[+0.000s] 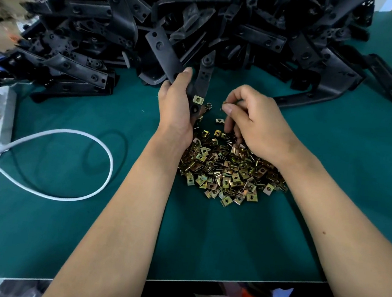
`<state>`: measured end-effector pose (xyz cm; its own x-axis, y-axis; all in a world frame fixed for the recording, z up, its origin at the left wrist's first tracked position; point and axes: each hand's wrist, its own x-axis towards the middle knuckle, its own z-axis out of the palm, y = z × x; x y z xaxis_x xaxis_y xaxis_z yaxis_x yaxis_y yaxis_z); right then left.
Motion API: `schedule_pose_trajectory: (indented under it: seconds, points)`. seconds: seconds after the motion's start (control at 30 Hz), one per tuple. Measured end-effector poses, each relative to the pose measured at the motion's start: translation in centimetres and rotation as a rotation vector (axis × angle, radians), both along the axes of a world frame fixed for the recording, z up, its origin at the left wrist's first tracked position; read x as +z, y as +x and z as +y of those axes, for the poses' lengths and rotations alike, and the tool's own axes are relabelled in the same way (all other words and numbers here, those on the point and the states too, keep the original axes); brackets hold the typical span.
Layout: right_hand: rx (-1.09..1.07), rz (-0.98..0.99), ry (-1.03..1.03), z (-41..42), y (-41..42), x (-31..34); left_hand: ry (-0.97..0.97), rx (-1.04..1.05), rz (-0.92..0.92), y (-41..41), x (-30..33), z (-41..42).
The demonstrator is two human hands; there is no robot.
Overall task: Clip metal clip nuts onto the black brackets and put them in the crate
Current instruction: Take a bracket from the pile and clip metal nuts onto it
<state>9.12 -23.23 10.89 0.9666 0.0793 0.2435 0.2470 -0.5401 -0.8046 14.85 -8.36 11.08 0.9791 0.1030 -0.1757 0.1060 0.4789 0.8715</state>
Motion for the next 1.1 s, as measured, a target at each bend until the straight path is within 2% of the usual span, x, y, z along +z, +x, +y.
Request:
schedule_pose_trajectory:
  seconds: [0.13, 0.37, 0.5, 0.57, 0.67, 0.73, 0.87, 1.1]
  points:
    - [-0.023, -0.026, -0.063, 0.0, 0.0, -0.1, 0.0, -0.004, 0.006, 0.0, 0.0, 0.1]
    - [-0.077, -0.008, 0.032, -0.3, 0.2, -0.3, -0.019, -0.002, -0.015, -0.1, 0.0, -0.1]
    - [-0.117, -0.085, 0.037, -0.3, 0.4, -0.3, 0.018, -0.009, 0.002, 0.0, -0.1, -0.1]
    - [-0.129, -0.061, 0.194, -0.3, 0.5, -0.2, 0.056, -0.013, -0.001, -0.1, -0.1, -0.1]
    - [-0.149, -0.035, 0.549, 0.0, 0.3, 0.1, 0.148, -0.034, -0.032, -0.2, -0.1, -0.2]
    - [-0.149, -0.03, 0.675, 0.3, 0.2, 0.2, 0.208, -0.057, -0.047, -0.4, -0.1, -0.4]
    - [-0.135, -0.051, 0.739, 0.7, 0.0, 0.3, 0.263, -0.089, -0.059, -0.6, -0.2, -0.7]
    - [-0.086, -0.106, 0.717, 0.8, -0.1, 0.5, 0.273, -0.086, -0.061, -0.7, -0.3, -1.0]
